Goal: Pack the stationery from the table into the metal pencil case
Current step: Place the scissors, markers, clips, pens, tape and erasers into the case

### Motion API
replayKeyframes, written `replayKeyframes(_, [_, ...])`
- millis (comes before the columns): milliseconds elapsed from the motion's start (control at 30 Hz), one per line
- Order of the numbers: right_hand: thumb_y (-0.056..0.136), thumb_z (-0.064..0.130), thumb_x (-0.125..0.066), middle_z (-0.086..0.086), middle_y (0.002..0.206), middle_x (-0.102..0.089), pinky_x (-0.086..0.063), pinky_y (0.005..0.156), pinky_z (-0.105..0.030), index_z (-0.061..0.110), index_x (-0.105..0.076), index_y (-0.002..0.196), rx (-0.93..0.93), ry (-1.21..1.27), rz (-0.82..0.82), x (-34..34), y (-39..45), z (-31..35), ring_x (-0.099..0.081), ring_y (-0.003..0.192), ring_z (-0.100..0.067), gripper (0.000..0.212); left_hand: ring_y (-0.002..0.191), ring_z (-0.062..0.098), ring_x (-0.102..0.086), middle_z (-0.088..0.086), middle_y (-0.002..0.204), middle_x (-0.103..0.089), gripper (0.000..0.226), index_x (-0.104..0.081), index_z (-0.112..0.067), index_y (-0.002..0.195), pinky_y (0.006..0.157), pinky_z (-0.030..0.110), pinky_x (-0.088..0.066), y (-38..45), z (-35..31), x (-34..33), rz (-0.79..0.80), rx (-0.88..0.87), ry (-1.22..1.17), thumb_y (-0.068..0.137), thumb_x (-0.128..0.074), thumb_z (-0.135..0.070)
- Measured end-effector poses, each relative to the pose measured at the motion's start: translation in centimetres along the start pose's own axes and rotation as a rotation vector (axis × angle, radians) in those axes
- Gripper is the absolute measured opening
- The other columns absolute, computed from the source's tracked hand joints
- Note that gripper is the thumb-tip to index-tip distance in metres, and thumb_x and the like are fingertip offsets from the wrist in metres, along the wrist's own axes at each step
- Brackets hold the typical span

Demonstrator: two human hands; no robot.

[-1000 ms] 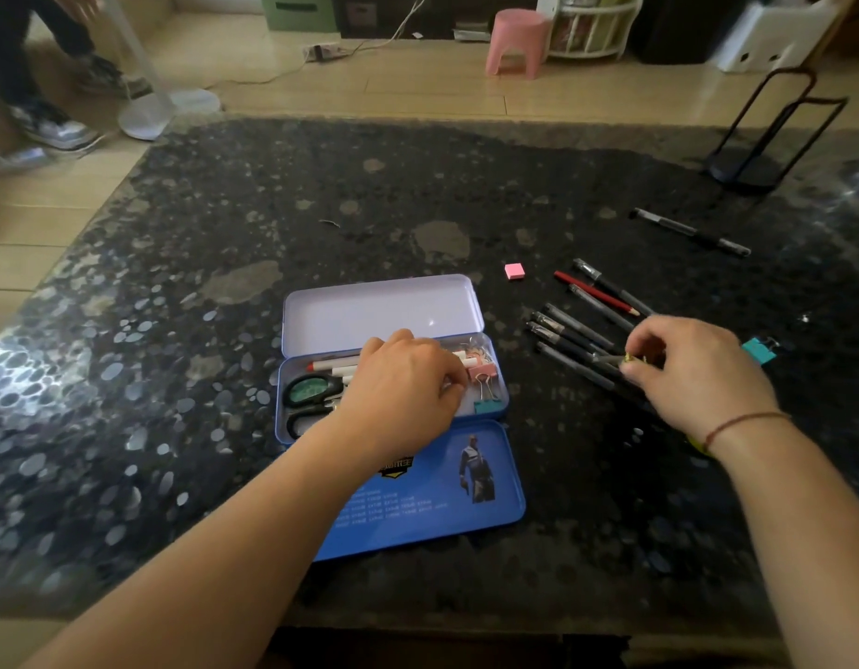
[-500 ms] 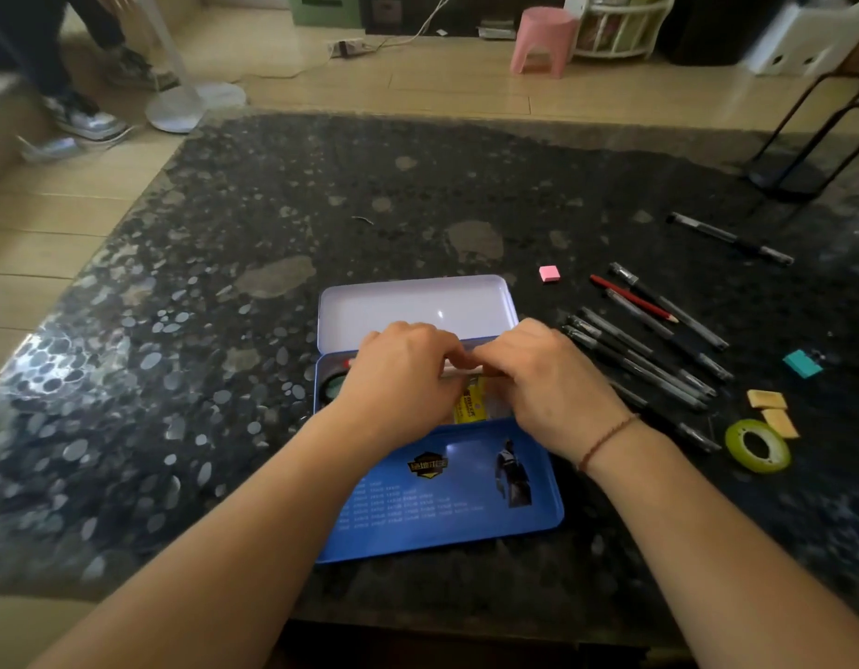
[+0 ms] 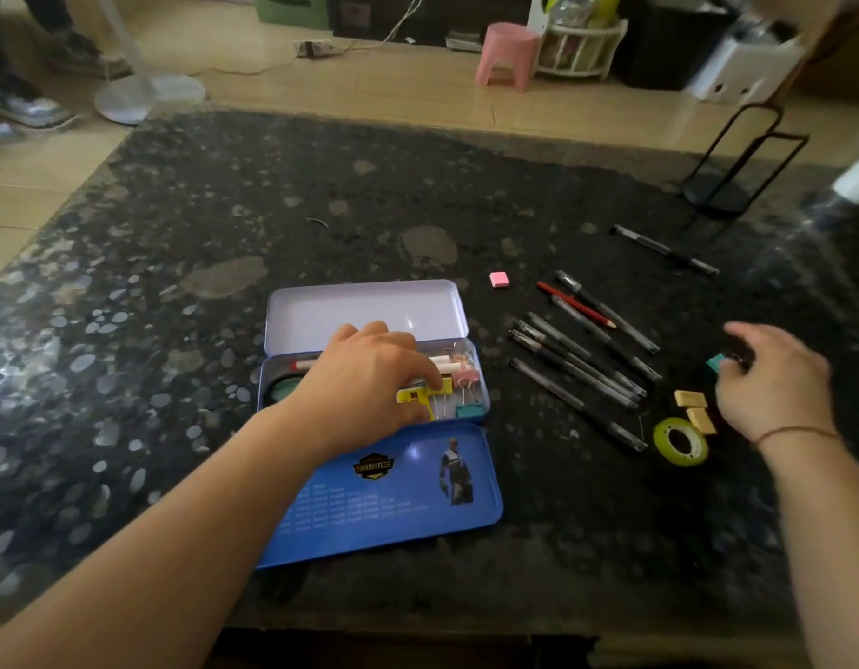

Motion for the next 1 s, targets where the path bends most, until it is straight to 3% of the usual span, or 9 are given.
replayKeyframes(100, [0.091,0.014,-0.057,-0.009,0.136,-0.053,-0.035,0.107,-0.044,0.02,-0.059,0.126,-0.036,0.005,0.119,-0.8,-0.2,-1.0,-0.044,0.127,-0.032,0.036,0.087,0.016,-0.049,-0.013,0.086,-0.056,0.025,-0.069,-0.04,0.099,0.079,0.036,-0.037,0.2,0.0,-0.1,-0.03,-0.011,-0.001,0.075,-0.073,-0.045])
replayKeyframes(333, [0.088,0.005,-0.061,-0.015,0.118,-0.063,-0.045,0.095,-0.042,0.015,-0.069,0.107,-0.099,0.082,0.026,0.0,-0.8,0.4,-0.056,0.112,-0.033,0.023,0.082,0.015,-0.048,-0.013,0.083,-0.058,0.015,-0.067,-0.035,0.089,0.078,0.034,-0.038,0.5,0.0,-0.7,-0.069,-0.02,0.005,0.077,-0.071,-0.042])
replayKeyframes(400, [0.086,0.002,-0.061,-0.015,0.115,-0.064,-0.045,0.094,-0.042,0.012,-0.068,0.106,0.056,0.112,-0.075,0.9,-1.2,1.7,-0.058,0.108,-0.033,0.024,0.081,0.014,-0.048,-0.012,0.084,-0.059,0.014,-0.067,-0.033,0.088,0.077,0.033,-0.037,0.7,0.0,-1.0,-0.074,-0.028,0.002,0.077,-0.07,-0.042])
replayKeyframes(500, [0.08,-0.003,-0.065,-0.012,0.106,-0.067,-0.042,0.093,-0.031,0.008,-0.069,0.102,0.487,0.326,-0.16,2.4,-3.6,6.1,-0.061,0.1,-0.027,0.025,0.081,0.013,-0.047,-0.013,0.083,-0.058,0.013,-0.067,-0.033,0.088,0.077,0.032,-0.036,0.7,0.1,-1.0,-0.073,-0.038,-0.007,0.078,-0.07,-0.041])
replayKeyframes(633, [0.078,0.003,-0.072,-0.003,0.103,-0.066,-0.04,0.095,-0.014,0.008,-0.07,0.102,0.883,0.547,0.138,0.5,-9.8,12.9,-0.058,0.098,-0.01,0.026,0.077,0.012,-0.045,-0.015,0.074,-0.05,0.011,-0.067,-0.032,0.089,0.074,0.033,-0.038,0.6,1.1,-0.3,-0.092,0.013,-0.093,0.079,-0.071,-0.035])
replayKeyframes(733, [0.077,0.003,-0.073,-0.002,0.101,-0.07,-0.044,0.094,-0.021,0.01,-0.071,0.103,0.965,0.562,0.248,-2.1,-11.8,14.8,-0.062,0.097,-0.014,0.027,0.075,0.015,-0.047,-0.015,0.07,-0.046,0.013,-0.069,-0.031,0.09,0.073,0.036,-0.042,0.4,1.9,0.0,-0.136,0.045,-0.122,0.078,-0.07,-0.036])
replayKeyframes(900, [0.074,0.001,-0.073,-0.004,0.095,-0.071,-0.045,0.09,-0.022,0.009,-0.071,0.099,0.985,0.52,0.186,-3.2,-12.1,15.5,-0.062,0.092,-0.018,0.026,0.074,0.014,-0.045,-0.012,0.075,-0.053,0.012,-0.069,-0.032,0.091,0.071,0.034,-0.038,0.0,1.5,0.0,-0.136,-0.012,-0.11,0.079,-0.071,-0.035])
replayKeyframes(1000, [0.079,0.009,-0.062,-0.005,0.089,-0.071,-0.048,0.084,-0.026,0.009,-0.072,0.093,1.035,0.489,0.16,-3.0,-12.1,15.8,-0.063,0.086,-0.02,0.017,0.078,0.012,-0.045,-0.012,0.078,-0.055,0.013,-0.07,-0.035,0.091,0.073,0.033,-0.037,0.0,1.2,-0.2,-0.109,-0.025,-0.101,0.079,-0.071,-0.035])
Point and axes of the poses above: each hand's wrist, its own y-axis towards the middle knuckle, its own x-axis out of the back of the hand, z = x × y, the point moved 1 cm from there along y, towards the middle knuckle
